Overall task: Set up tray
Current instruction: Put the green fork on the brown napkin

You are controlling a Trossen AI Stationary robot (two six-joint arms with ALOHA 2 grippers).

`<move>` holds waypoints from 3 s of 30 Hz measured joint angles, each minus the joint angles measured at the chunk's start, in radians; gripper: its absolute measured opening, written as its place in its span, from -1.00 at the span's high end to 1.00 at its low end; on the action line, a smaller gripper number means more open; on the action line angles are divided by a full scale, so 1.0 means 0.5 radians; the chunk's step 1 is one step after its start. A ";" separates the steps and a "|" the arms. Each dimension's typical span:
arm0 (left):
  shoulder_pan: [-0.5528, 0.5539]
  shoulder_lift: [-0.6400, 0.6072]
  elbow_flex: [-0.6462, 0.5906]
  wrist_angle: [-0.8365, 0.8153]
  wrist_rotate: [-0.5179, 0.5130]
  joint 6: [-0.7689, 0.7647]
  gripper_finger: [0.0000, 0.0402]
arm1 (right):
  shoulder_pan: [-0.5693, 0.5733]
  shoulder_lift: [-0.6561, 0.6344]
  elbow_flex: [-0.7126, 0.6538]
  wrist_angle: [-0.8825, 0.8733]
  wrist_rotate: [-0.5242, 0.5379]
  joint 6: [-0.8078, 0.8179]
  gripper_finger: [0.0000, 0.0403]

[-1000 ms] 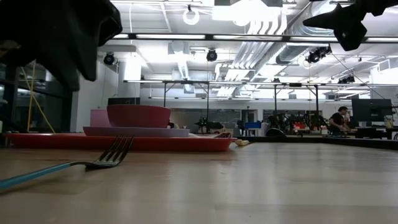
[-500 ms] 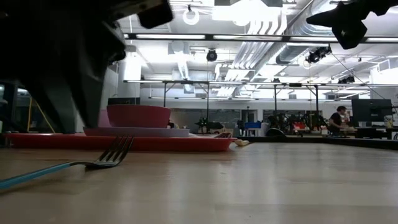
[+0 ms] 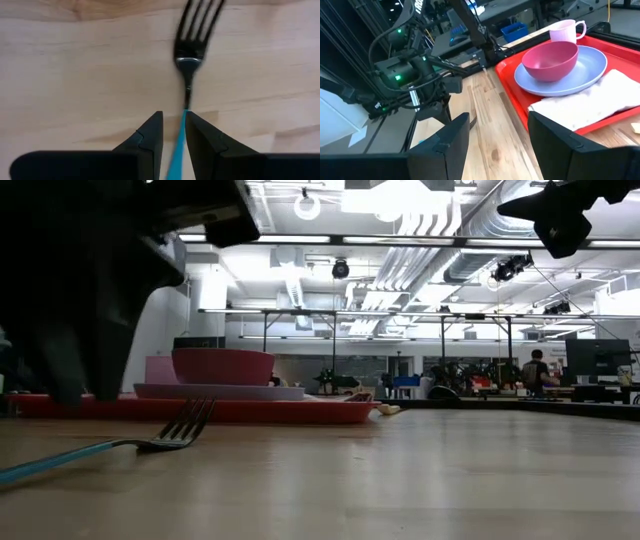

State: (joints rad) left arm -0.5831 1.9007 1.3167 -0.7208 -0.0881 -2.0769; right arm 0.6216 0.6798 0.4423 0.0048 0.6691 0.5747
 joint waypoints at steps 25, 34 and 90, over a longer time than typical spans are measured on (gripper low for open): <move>0.002 0.016 0.000 0.122 -0.127 -0.047 0.45 | 0.000 -0.002 0.000 -0.032 0.001 0.001 0.10; 0.015 0.152 0.041 0.085 -0.011 -0.044 0.45 | 0.000 -0.001 0.000 -0.050 0.001 0.001 0.10; 0.053 0.277 0.125 -0.073 0.065 -0.047 0.93 | 0.000 -0.001 0.000 -0.063 -0.045 0.001 0.10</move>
State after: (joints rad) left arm -0.5568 2.0393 1.3792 -0.7570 -0.0554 -2.1002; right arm 0.6216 0.6792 0.4423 -0.0269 0.6468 0.5751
